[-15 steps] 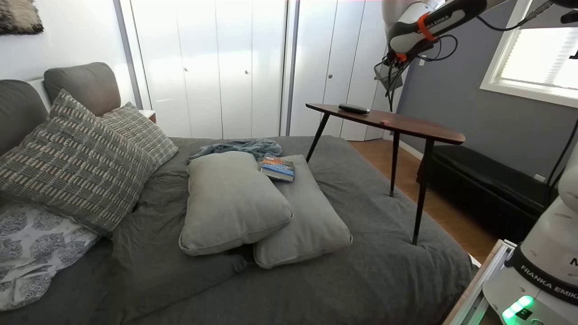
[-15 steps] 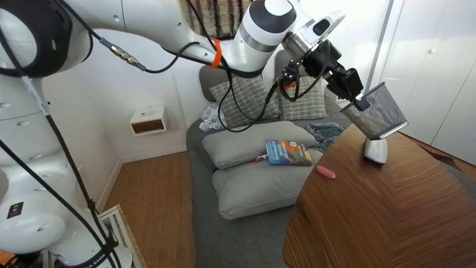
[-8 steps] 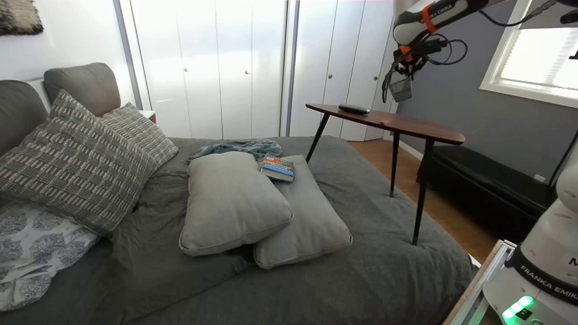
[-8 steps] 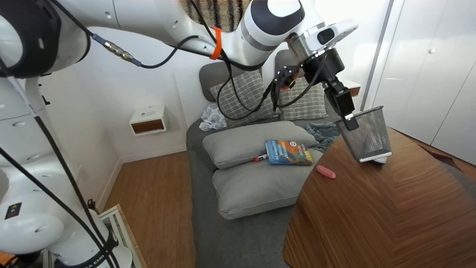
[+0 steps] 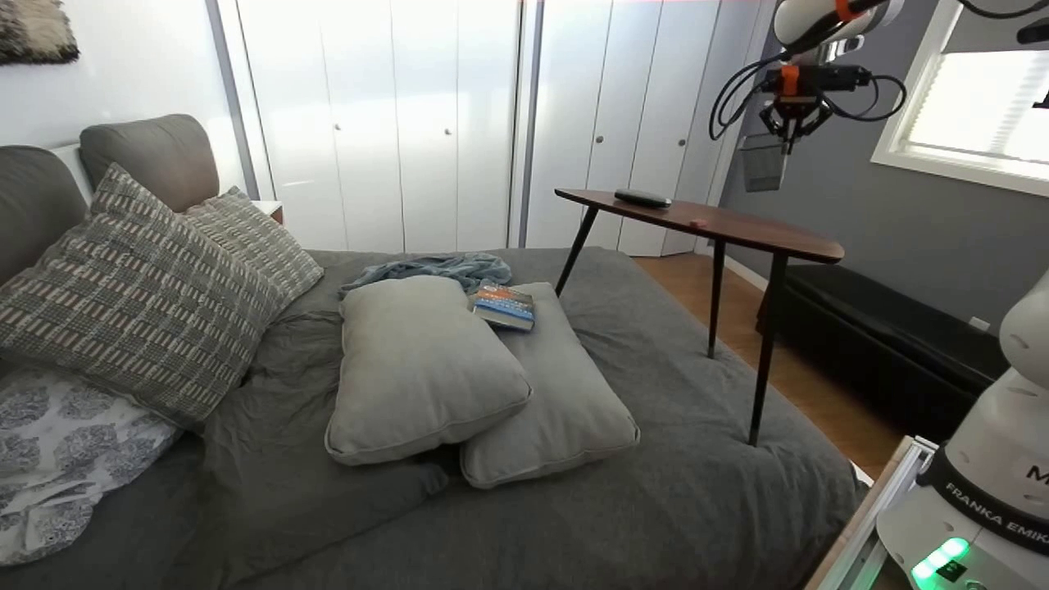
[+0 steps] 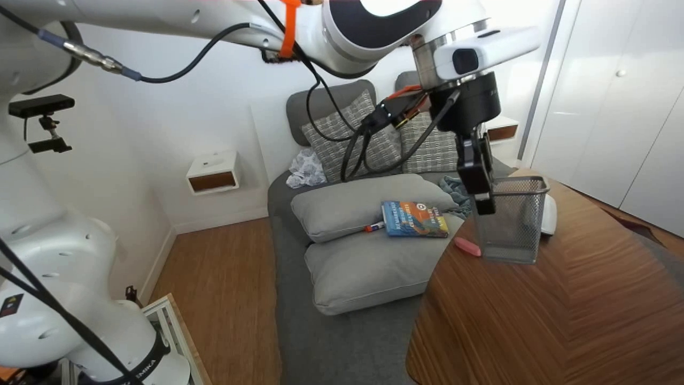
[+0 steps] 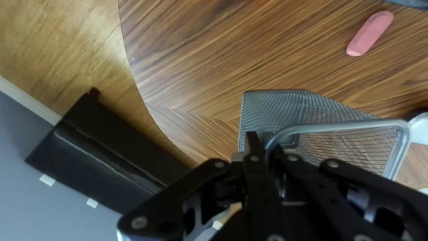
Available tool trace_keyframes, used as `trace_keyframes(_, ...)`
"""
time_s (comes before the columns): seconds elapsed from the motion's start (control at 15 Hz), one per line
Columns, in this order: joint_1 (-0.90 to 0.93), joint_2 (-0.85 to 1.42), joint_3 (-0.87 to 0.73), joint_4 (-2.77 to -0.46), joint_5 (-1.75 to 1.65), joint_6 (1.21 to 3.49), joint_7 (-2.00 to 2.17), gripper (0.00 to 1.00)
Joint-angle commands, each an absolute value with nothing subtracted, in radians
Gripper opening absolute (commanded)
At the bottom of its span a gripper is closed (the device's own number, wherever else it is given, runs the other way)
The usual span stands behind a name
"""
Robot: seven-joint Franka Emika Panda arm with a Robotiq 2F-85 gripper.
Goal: Take the eraser out of the penholder
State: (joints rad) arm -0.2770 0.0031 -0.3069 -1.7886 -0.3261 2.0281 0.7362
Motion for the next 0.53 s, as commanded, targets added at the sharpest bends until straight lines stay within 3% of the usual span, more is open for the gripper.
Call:
trace_keyframes(0.0,-0.309,-0.073,-0.325,-1.896,-0.190,2.053,0.771,0.02)
trace_keyframes(0.4,-0.351,-0.080,-0.357,-1.967,0.028,2.095,0.774,0.02)
trace_keyframes(0.47,-0.346,-0.041,-0.348,-1.913,-0.028,2.051,0.758,0.07)
